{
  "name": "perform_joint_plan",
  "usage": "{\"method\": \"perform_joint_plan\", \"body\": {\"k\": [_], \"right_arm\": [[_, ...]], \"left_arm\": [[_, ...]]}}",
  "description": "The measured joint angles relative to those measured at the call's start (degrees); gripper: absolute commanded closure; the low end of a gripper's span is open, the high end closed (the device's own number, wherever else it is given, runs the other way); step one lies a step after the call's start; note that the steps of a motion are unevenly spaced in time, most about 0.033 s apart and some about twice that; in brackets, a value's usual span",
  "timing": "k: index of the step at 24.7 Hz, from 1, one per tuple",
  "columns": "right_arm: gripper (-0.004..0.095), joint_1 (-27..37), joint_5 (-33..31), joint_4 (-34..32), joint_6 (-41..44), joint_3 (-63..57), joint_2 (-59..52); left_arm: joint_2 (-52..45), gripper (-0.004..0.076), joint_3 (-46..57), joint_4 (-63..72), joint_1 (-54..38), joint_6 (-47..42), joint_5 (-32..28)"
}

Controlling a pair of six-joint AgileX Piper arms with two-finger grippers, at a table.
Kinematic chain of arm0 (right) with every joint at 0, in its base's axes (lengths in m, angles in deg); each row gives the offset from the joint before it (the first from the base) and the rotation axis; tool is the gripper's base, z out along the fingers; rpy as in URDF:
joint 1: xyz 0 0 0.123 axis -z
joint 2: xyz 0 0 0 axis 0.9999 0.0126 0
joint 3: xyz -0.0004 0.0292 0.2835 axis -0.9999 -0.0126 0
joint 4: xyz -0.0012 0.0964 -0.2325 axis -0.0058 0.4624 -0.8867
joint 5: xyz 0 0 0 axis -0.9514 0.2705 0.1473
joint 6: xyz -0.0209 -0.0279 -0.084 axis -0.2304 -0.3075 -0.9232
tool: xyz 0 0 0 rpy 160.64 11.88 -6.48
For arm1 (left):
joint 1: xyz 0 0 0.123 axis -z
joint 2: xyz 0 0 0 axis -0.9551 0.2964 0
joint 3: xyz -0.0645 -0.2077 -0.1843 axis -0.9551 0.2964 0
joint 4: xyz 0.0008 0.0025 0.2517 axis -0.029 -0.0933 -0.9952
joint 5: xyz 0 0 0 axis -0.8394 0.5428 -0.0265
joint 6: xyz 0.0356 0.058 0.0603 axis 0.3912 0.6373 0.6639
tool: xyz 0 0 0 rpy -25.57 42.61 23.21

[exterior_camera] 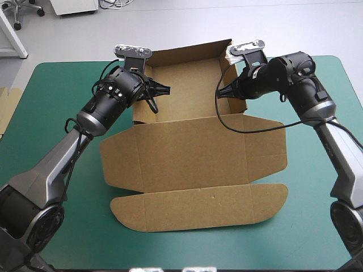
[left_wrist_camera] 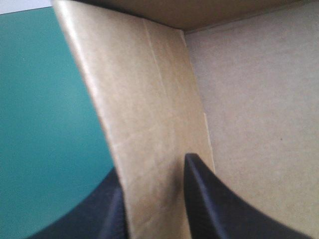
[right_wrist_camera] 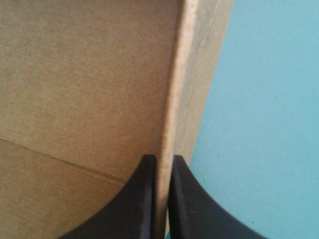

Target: Fold the box

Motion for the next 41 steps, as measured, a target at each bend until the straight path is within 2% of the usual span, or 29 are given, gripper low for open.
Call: {"method": "perform_joint_plan", "body": {"k": [1, 3, 13, 18, 30, 41], "right_arm": [[0.0921, 0.05, 0.00, -0.11, 0.00, 0.00, 0.00], [0.0921, 0.05, -0.06, -0.10, 0.00, 0.00, 0.00], [0.0921, 0.12, 0.02, 0.49, 1.27, -0.05, 0.00], [0.0921, -0.50, 0.97, 4.29, 1.93, -0.05, 0.00], [0.0921, -1.00, -3.24, 0.87, 5.85, -0.05, 1.68], [0.0921, -0.51, -5.47, 2.06, 6.03, -0.05, 2.02]], "left_arm": [[0.00, 0.0694, 0.00, -0.05, -0.05, -0.13, -0.07], [0.00, 0.0733, 0.00, -0.17, -0.11, -0.47, -0.07], [-2.05, 0.0734, 0.00, -2.61, -0.11, -1.40, -0.86], [-3.60, 0.0734, -0.05, -7.89, 0.41, -1.34, 4.84], [-3.41, 0.0734, -0.11, -7.71, 0.99, -0.60, 7.33], [-2.37, 0.0734, -0.11, 1.43, -3.89, 3.28, 8.08]]}}
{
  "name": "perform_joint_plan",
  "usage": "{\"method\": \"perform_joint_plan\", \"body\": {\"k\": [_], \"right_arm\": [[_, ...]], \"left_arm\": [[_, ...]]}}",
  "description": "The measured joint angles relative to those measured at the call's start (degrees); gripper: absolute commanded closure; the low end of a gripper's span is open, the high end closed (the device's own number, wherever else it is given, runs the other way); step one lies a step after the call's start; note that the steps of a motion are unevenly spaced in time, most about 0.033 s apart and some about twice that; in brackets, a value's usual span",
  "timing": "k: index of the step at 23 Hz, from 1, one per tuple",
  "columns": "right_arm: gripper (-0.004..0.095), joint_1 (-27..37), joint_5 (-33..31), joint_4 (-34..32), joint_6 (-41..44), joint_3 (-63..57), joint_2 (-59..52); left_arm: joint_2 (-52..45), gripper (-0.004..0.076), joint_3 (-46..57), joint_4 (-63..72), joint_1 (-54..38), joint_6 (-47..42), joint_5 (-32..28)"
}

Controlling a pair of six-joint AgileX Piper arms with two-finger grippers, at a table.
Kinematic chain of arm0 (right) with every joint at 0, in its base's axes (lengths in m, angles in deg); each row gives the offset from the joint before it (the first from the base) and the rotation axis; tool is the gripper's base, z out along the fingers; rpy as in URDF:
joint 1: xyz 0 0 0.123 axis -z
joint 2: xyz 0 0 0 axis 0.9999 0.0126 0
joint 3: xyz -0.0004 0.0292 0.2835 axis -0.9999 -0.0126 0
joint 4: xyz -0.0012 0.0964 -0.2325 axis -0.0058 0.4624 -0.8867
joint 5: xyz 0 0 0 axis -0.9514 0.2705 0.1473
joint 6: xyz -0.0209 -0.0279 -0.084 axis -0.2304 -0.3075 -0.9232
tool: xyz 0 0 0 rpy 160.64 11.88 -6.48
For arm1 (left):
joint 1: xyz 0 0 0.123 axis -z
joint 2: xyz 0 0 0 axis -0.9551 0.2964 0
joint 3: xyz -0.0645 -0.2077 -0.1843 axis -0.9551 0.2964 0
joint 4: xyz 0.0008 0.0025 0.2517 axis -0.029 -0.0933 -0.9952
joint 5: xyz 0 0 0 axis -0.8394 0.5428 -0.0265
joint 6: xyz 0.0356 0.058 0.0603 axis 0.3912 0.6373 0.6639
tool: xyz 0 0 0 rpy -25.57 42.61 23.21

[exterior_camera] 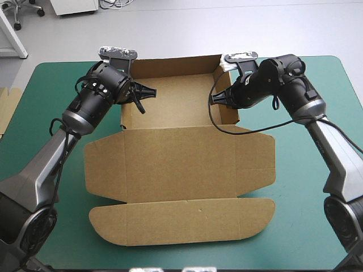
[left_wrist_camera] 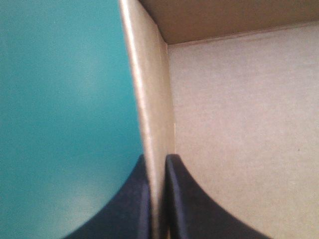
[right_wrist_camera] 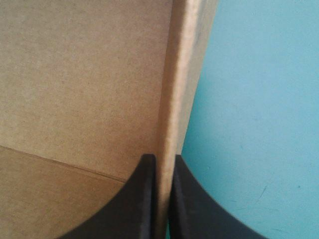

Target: Fold the box

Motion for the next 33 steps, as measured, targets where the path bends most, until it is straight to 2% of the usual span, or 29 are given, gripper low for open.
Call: {"method": "perform_joint_plan", "body": {"k": [9, 20, 25, 33], "right_arm": [[0.0921, 1.05, -2.37, 0.12, 0.00, 0.00, 2.38], [0.0921, 1.16, -2.43, 1.27, 0.00, 0.00, 7.44], [0.0921, 1.16, -2.03, 2.75, 0.00, 0.00, 10.77], [0.0921, 1.16, -2.29, 1.66, 0.00, 0.00, 11.87]], "left_arm": [[4.66, 0.0734, -0.05, 1.91, -0.15, 0.88, -1.24], [7.62, 0.0734, 0.00, 9.19, -5.04, 6.95, -1.49], [8.51, 0.0734, 0.04, 9.26, -5.33, 8.78, -0.86], [12.58, 0.0734, 0.04, 10.72, -5.40, 9.38, -2.01]]}}
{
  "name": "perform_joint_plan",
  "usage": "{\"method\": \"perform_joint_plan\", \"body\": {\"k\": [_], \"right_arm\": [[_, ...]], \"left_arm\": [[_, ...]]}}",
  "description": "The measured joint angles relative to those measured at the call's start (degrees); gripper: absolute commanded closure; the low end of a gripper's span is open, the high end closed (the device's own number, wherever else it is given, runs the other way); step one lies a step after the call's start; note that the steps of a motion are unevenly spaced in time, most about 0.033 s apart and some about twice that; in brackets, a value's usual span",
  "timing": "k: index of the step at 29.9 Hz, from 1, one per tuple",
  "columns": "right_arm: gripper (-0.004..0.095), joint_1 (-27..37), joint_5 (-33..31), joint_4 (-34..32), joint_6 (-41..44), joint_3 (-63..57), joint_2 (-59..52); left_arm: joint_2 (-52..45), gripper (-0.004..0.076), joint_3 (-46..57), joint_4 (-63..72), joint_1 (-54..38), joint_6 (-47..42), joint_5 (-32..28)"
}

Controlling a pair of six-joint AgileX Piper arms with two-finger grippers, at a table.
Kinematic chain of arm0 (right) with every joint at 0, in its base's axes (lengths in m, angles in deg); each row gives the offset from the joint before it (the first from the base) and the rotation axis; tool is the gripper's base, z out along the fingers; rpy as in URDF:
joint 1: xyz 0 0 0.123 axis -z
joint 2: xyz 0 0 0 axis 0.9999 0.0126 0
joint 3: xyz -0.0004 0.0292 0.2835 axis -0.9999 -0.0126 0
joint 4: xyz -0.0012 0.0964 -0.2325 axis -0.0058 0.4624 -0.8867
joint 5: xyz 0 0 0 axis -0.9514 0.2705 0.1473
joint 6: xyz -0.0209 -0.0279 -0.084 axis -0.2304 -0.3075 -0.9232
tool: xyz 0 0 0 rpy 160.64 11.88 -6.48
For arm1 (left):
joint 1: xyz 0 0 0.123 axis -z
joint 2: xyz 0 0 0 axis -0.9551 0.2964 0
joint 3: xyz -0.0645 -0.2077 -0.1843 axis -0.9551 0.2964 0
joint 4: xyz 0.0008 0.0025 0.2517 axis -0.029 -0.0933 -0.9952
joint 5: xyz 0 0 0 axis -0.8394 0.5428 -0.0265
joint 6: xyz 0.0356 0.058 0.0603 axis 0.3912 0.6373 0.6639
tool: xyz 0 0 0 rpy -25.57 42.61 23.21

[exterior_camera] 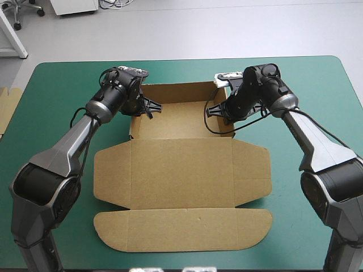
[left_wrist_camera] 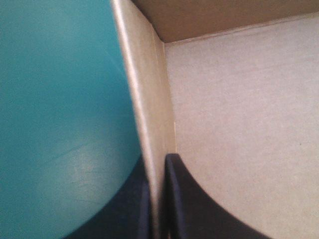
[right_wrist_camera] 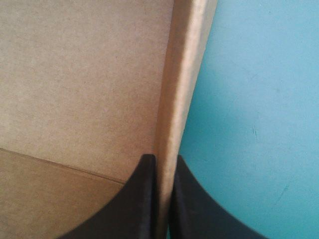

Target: Fold the box

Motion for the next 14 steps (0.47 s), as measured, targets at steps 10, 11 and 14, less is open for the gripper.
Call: {"method": "perform_joint_plan", "body": {"k": [10, 11, 14], "right_arm": [[0.0921, 0.05, 0.12, -1.27, 0.00, 0.00, 3.16], [0.0921, 0.05, 0.25, -1.21, 0.00, 0.13, 3.43], [0.0921, 0.09, 0.25, -1.16, 0.00, 0.56, 3.94]], "left_arm": [[2.35, 0.0734, 0.00, 1.23, -0.07, 0.76, -1.48], [2.61, 0.0734, 0.00, 1.23, -0.07, 0.76, -1.48], [3.25, 0.0734, 0.00, 1.42, -0.24, 0.89, -1.86]]}}
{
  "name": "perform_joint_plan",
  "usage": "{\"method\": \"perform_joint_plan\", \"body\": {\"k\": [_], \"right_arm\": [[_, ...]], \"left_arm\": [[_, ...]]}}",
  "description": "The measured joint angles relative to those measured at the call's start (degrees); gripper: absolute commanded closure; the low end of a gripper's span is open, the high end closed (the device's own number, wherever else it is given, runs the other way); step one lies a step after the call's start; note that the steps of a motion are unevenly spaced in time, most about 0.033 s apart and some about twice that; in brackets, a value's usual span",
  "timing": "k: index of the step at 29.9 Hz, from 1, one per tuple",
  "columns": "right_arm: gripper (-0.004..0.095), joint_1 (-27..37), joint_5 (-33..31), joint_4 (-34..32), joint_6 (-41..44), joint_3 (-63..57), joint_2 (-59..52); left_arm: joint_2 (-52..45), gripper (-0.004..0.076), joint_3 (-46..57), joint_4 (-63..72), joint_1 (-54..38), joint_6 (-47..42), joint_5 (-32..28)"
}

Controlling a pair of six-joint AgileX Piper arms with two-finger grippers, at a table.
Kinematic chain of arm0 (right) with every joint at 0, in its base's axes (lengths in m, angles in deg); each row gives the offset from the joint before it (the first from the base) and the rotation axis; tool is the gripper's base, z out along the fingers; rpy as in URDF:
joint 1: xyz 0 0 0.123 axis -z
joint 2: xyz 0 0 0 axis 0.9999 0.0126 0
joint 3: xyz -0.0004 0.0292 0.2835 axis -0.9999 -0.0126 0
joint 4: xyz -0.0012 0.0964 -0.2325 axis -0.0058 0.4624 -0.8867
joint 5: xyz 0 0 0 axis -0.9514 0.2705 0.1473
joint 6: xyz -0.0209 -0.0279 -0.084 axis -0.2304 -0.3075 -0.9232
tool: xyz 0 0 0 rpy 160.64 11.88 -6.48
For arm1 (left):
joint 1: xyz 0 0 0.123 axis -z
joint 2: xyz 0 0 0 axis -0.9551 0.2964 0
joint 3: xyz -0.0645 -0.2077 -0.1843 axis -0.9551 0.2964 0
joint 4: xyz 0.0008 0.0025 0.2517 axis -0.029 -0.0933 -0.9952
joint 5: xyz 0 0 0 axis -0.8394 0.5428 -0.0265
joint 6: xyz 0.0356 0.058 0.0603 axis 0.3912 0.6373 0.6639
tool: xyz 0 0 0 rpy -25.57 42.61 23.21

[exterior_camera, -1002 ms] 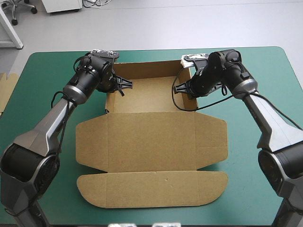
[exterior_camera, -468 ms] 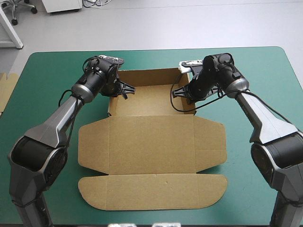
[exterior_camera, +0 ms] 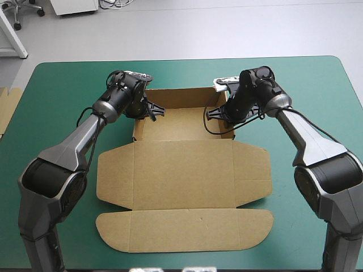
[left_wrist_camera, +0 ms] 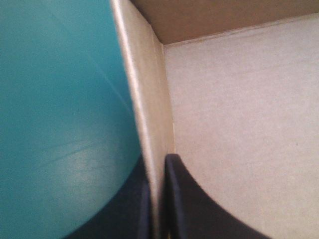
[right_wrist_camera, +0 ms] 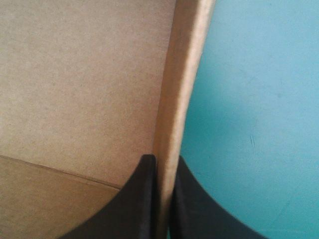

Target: Fold the box

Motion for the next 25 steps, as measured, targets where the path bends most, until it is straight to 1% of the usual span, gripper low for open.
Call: {"method": "perform_joint_plan", "body": {"k": [25], "right_arm": [[0.0915, 0.64, -0.85, 0.89, -0.22, 1.09, 1.53]], "left_arm": [[0.76, 0.0730, -0.05, 0.84, -0.24, 0.70, -0.40]]}}
